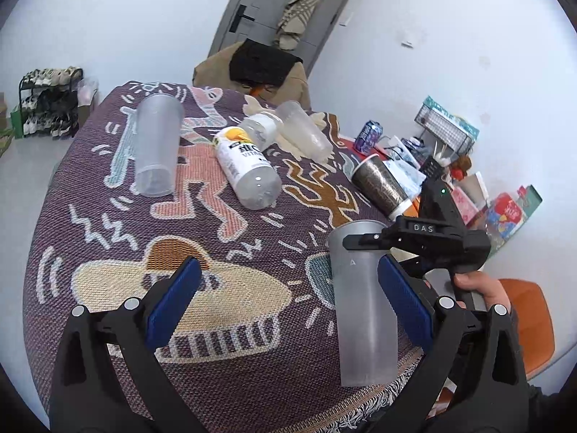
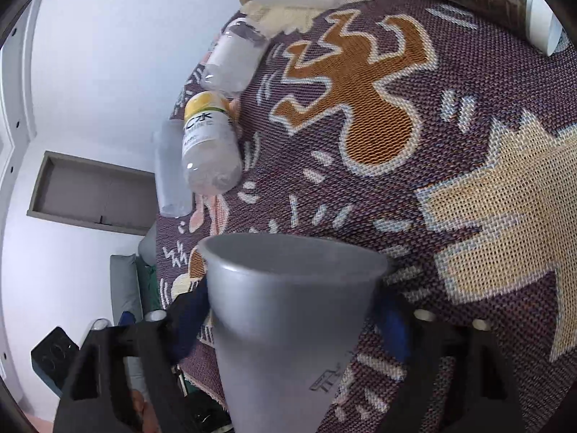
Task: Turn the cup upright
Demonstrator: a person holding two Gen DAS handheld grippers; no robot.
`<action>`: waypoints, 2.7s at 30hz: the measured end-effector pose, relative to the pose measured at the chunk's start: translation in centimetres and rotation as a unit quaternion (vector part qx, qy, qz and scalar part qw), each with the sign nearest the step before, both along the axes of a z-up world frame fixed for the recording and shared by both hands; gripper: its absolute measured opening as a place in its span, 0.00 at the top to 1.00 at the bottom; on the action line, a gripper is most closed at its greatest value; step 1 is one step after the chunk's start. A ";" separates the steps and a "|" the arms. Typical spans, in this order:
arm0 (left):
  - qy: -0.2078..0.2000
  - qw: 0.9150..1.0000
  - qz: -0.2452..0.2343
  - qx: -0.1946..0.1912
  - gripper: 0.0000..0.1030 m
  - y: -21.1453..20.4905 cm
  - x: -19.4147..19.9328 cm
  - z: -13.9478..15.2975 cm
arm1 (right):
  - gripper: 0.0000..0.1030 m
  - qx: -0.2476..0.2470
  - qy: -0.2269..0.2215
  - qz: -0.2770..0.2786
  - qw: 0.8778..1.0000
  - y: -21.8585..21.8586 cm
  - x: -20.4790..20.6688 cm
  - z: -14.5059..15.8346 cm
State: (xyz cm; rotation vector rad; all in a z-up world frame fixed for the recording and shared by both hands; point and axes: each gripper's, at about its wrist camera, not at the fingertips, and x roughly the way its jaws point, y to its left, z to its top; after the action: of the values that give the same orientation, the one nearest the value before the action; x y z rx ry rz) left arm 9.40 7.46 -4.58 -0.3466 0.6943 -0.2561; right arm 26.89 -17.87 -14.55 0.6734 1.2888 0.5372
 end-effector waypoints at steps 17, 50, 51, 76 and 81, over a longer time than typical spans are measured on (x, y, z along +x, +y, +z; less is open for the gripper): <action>-0.041 0.999 0.022 -0.003 0.06 1.2 -2.2 1.6 | 0.27 -0.166 -0.352 -0.027 0.921 0.6 -8.5 14.9; -0.101 0.992 0.050 0.056 0.05 0.2 -3.9 3.0 | 0.07 -0.236 -0.472 -0.023 0.849 3.3 -17.6 12.8; -0.102 0.992 0.049 0.054 0.05 0.1 -3.9 3.1 | 0.07 -0.236 -0.474 -0.025 0.848 2.9 -18.1 12.7; -0.157 0.968 0.076 0.178 0.05 -7.4 -10.4 5.2 | 0.07 -0.208 -0.425 -0.008 0.881 -3.2 -22.5 10.5; -0.166 0.963 0.080 0.197 0.05 -8.2 -11.4 6.2 | 0.07 -0.211 -0.430 -0.009 0.878 -3.8 -23.3 11.3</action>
State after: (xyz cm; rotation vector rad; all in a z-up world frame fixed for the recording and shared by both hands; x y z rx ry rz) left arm -2.03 -0.71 1.65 0.0247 0.3699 -0.0164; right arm 3.60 -21.67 -3.29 0.0347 0.5141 0.4362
